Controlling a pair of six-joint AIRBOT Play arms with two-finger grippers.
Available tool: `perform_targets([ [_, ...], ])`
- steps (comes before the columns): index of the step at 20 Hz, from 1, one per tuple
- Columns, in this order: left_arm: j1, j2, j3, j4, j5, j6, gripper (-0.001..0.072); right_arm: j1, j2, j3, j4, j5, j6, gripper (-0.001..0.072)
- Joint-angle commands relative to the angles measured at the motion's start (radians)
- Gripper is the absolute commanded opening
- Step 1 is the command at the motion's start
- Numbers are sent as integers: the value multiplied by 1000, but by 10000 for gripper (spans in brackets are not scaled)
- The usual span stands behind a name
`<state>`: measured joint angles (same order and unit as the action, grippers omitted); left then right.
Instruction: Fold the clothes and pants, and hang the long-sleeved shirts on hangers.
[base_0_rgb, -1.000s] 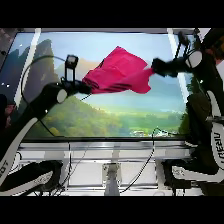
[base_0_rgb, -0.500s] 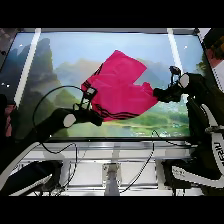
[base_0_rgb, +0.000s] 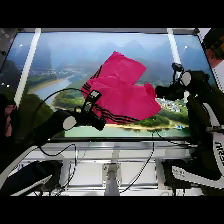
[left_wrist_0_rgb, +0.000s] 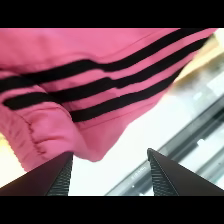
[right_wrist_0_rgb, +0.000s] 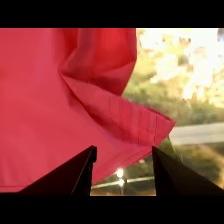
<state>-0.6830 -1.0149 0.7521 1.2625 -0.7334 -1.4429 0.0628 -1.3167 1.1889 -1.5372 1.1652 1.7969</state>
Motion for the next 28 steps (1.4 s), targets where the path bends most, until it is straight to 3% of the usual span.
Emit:
perform_targets([
  [1,0,80,51,91,-58,0,526,-1,0,82,-13,-25,1,415],
  [2,0,110,58,171,-41,-11,490,-1,0,99,-12,-44,1,414],
  [4,0,164,60,371,-10,-66,195,0,0,122,-8,-76,2,402],
  [5,3,183,60,454,-1,-96,87,0,0,126,-2,-92,2,402],
  [6,16,191,60,493,6,-151,9,0,0,126,8,-101,2,357],
  [8,93,182,60,495,11,-319,10,0,-1,126,32,-114,2,36],
  [10,215,151,59,440,11,-472,8,-1,-1,126,79,-133,-2,5],
  [12,358,104,59,270,21,-470,7,-1,-1,126,184,-148,-72,3],
  [14,491,48,58,18,50,-316,7,-1,-2,126,356,-135,-209,4],
  [17,642,-48,59,-438,55,42,8,-27,-22,126,605,-69,-330,5],
  [18,669,-81,59,-535,55,103,9,-44,-31,126,665,-50,-349,5],
  [20,702,-151,59,-648,55,113,28,-79,-46,126,734,-37,-352,7],
  [21,704,-186,59,-658,57,113,111,-95,-50,126,748,-40,-352,13],
  [22,704,-227,59,-660,56,113,288,-108,-53,126,747,-51,-351,138],
  [23,704,-265,59,-667,55,113,388,-118,-53,126,743,-66,-350,397],
  [24,703,-304,59,-683,56,114,400,-126,-53,126,742,-90,-350,505],
  [25,703,-341,59,-719,56,128,440,-125,-53,126,733,-118,-350,505],
  [28,703,-424,59,-852,56,129,441,-124,-53,126,714,-183,-349,505],
])
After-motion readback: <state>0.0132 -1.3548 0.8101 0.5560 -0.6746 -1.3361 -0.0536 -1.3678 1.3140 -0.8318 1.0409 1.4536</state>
